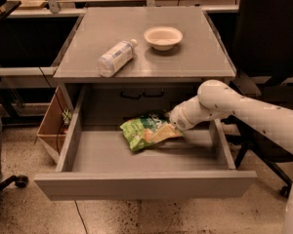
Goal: Pick green rice chip bag from top drawer and place on counter
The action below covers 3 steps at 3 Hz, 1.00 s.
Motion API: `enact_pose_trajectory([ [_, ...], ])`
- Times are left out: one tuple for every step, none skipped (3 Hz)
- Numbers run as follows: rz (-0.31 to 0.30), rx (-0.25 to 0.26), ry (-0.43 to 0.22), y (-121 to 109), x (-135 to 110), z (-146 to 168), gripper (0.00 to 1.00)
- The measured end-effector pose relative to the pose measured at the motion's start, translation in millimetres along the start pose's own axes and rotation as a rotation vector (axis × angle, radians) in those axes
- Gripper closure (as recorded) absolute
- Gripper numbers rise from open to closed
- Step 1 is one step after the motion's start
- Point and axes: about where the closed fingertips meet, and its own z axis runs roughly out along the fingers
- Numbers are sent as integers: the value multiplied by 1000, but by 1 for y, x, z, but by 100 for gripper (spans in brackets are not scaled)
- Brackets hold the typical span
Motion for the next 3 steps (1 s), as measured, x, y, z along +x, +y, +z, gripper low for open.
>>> enact_pose_trajectory([
  [-3,30,0,4,3,-11,63],
  [-28,64,7,13,3,-30,86],
  [-62,103,17,28,4,-64,100],
])
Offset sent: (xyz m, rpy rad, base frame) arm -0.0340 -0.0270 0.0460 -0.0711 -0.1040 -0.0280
